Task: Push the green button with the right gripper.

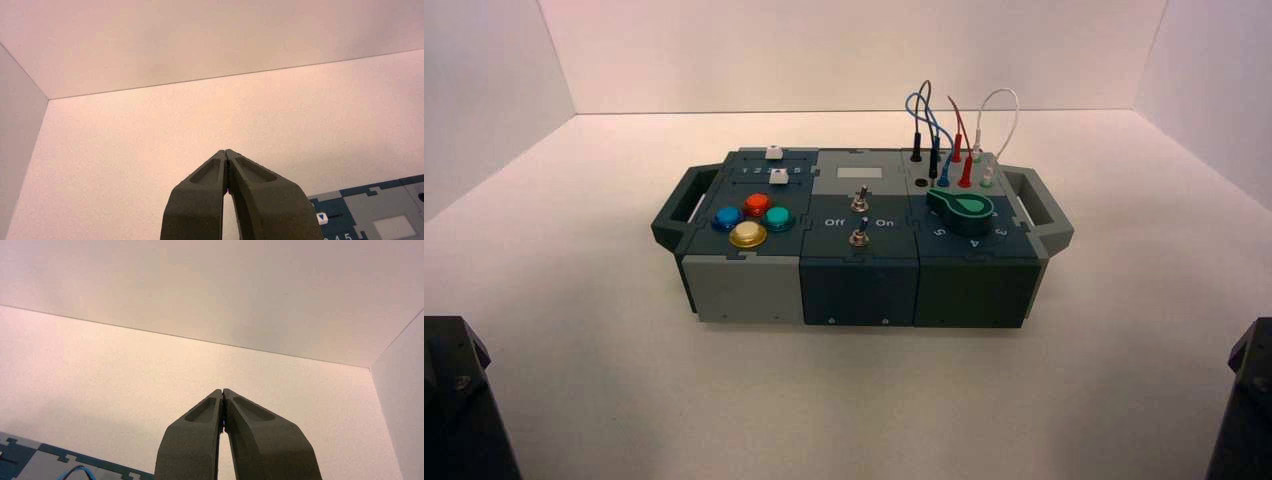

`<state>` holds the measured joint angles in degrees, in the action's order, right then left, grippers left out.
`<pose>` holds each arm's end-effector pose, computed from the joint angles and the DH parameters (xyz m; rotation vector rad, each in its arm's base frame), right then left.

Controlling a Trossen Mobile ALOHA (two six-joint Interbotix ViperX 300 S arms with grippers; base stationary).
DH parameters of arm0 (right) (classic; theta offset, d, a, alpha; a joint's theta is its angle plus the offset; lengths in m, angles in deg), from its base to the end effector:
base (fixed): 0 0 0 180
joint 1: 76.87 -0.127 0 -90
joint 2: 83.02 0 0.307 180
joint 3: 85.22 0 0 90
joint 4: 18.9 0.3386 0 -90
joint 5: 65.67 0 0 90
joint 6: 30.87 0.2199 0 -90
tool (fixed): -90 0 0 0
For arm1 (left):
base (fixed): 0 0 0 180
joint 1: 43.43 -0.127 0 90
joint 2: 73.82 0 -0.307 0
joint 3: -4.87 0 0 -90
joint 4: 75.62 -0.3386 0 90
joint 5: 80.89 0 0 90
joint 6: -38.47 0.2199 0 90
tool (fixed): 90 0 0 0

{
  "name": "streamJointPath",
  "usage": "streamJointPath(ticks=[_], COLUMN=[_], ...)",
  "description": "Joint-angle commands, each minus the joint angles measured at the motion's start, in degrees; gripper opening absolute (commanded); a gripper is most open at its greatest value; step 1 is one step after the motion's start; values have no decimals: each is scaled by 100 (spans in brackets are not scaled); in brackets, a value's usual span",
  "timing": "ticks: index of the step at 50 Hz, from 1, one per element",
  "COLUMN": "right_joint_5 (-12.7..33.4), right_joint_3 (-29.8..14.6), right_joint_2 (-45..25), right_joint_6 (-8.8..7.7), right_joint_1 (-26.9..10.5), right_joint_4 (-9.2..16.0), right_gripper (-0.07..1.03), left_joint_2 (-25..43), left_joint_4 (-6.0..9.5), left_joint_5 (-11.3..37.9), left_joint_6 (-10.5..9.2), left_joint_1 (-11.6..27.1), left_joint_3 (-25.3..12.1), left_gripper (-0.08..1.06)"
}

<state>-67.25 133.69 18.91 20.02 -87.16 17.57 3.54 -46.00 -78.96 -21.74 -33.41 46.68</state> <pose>0.4300 0.0744 0.1784 -0.0893 0.4433 0.1708 0.4102 -0.0762 0.1488 0.0457 0.5372 -0.1877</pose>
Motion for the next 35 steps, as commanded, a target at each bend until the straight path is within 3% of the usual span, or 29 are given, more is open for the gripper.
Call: streamJointPath(ticks=[1, 23, 35], right_joint_5=[-26, 123, 1020], right_joint_3=[-167, -193, -527], right_joint_2=[44, 167, 105], right_joint_6=[-9, -18, -18], right_joint_1=[-9, -9, -141], right_joint_4=[18, 18, 18], right_gripper=[-2, -2, -2], left_joint_2=[-114, -220, -158], left_joint_4=[0, 0, 0], left_joint_5=[-26, 158, 1485], left_joint_6=[0, 9, 53], left_joint_1=[-26, -18, 26], left_joint_3=[-149, -167, -686], left_gripper=[-3, -3, -3])
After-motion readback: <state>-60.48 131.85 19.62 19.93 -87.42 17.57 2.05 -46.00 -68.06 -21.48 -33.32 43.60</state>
